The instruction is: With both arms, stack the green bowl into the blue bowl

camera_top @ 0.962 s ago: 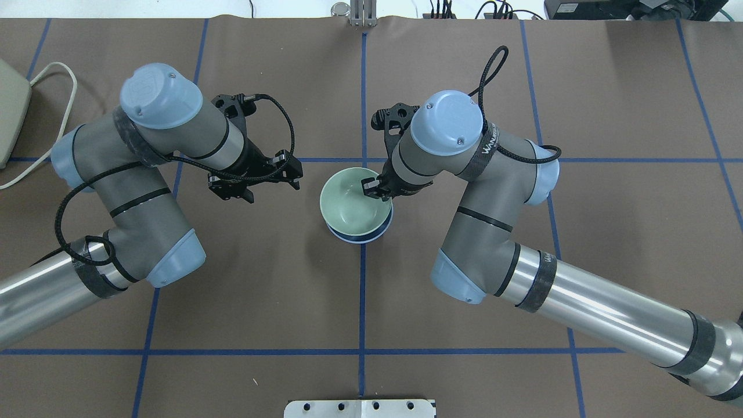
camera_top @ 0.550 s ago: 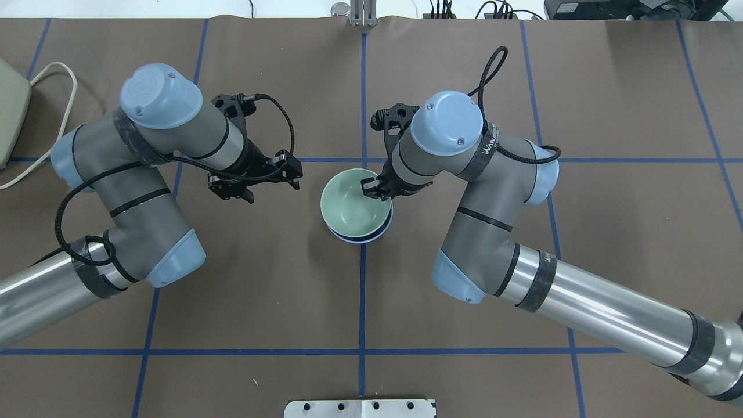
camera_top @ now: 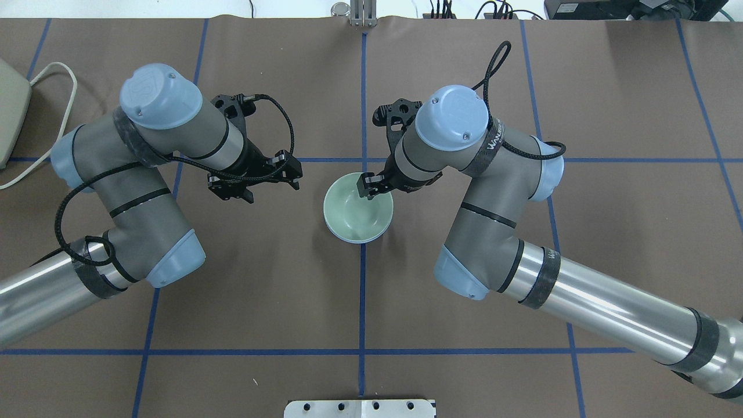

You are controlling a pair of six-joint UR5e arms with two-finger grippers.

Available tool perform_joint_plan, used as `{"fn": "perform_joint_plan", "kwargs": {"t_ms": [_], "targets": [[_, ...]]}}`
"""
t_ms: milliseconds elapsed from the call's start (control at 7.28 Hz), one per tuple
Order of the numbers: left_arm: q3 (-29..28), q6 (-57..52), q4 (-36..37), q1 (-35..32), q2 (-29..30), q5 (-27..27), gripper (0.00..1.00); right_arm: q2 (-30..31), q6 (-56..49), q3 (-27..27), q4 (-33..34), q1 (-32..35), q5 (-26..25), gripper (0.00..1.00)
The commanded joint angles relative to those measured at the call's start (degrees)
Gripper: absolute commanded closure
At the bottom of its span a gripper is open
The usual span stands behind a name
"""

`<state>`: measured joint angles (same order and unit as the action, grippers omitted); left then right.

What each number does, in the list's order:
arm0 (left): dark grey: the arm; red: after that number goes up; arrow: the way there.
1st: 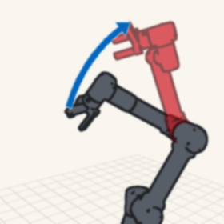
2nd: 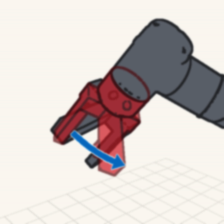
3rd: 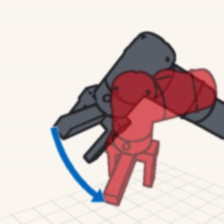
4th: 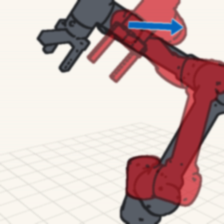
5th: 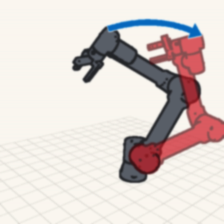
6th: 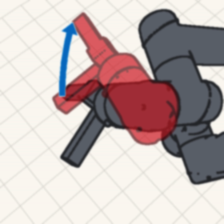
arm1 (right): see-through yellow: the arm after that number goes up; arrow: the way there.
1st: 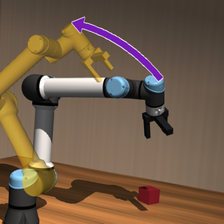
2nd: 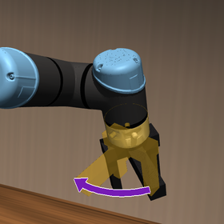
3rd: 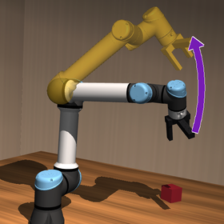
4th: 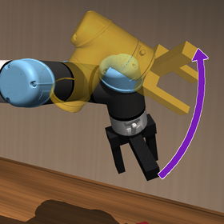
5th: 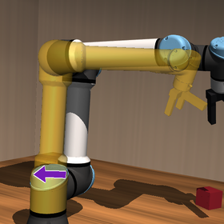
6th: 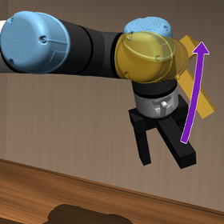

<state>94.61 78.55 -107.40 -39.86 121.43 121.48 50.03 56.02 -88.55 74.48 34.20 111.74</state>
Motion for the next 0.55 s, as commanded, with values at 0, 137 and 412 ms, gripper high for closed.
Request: {"fn": "perform_joint_plan", "kwargs": {"t_ms": [0,137,412], "targets": [[0.22,-0.06,0.09,-0.74,-0.05,0.24,0.03,3.9,-0.12,-4.32,0.14,2.87,1.72,0.0],[0.83,-2.5,0.26,-2.23,-1.27,2.33,0.03,7.41,-0.64,-8.18,0.14,6.46,3.21,0.0],[4.68,-10.13,0.44,-7.05,-7.48,6.3,0.03,12.7,-1.17,-12.15,0.05,11.92,3.97,0.0]]}}
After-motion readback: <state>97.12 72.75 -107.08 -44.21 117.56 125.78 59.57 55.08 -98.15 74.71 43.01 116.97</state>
